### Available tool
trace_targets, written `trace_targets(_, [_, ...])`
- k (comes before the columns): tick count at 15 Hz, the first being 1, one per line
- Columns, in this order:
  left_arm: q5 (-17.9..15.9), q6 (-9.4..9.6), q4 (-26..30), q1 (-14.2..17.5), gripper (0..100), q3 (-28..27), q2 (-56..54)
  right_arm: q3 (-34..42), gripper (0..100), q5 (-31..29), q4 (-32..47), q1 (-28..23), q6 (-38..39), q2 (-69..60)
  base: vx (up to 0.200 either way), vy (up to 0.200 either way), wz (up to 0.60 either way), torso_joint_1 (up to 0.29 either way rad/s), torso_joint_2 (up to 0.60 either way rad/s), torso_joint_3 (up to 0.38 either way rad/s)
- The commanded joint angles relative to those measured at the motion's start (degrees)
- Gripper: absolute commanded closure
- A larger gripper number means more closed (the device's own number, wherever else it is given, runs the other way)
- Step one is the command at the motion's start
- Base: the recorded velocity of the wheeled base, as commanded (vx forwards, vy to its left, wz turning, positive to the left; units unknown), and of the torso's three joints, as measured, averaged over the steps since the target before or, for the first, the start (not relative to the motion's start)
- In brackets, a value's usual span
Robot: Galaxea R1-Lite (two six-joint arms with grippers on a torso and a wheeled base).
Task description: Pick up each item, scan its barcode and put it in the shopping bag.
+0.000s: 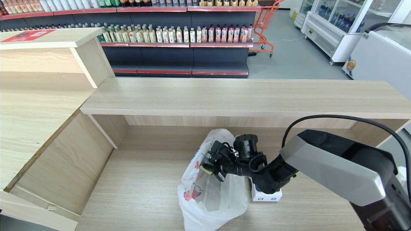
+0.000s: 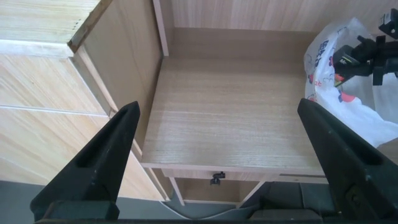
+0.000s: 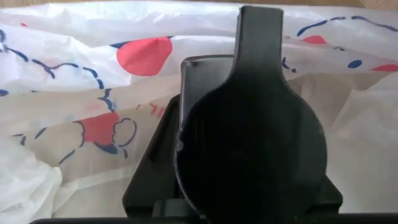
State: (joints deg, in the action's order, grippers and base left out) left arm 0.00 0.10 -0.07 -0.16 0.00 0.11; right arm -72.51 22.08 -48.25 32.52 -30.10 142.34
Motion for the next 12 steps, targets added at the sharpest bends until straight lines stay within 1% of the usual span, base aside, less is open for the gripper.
trace_targets(1, [0.0, -0.01, 0.0, 0.0, 0, 0.0, 0.0, -1.4, 100, -1.5, 0.0, 0.2, -1.1, 2.7, 0.000, 0.000, 0.00, 0.000, 0.00, 0.000])
trace_targets(2, [0.0, -0.01, 0.0, 0.0, 0, 0.0, 0.0, -1.2, 100, -1.9, 0.1, -0.1, -2.3, 2.9, 0.000, 0.000, 0.00, 0.000, 0.00, 0.000])
trace_targets(3, [0.0, -0.01, 0.0, 0.0, 0, 0.0, 0.0, -0.9, 0, -1.9, 0.1, -0.4, -3.1, 2.8, 0.000, 0.000, 0.00, 0.000, 0.00, 0.000])
trace_targets(5, [0.0, -0.01, 0.0, 0.0, 0, 0.0, 0.0, -0.5, 0, -1.8, 0.0, -0.4, -3.1, 2.2, 0.000, 0.000, 0.00, 0.000, 0.00, 0.000])
trace_targets(7, [0.0, -0.01, 0.0, 0.1, 0, 0.0, 0.0, 2.2, 0, -1.7, 0.2, -0.4, -1.7, -1.5, 0.000, 0.000, 0.00, 0.000, 0.00, 0.000])
trace_targets(9, [0.0, -0.01, 0.0, 0.0, 0, 0.0, 0.0, 6.0, 0, -1.7, 0.1, -0.3, 3.8, -6.6, 0.000, 0.000, 0.00, 0.000, 0.00, 0.000])
trace_targets(10, [0.0, -0.01, 0.0, 0.0, 0, 0.0, 0.0, 10.4, 0, -1.7, 0.3, -0.4, 12.9, -13.4, 0.000, 0.000, 0.00, 0.000, 0.00, 0.000])
trace_targets(12, [0.0, -0.01, 0.0, 0.1, 0, 0.0, 0.0, 16.3, 0, -2.0, 0.7, -1.8, 26.7, -23.0, 0.000, 0.000, 0.00, 0.000, 0.00, 0.000])
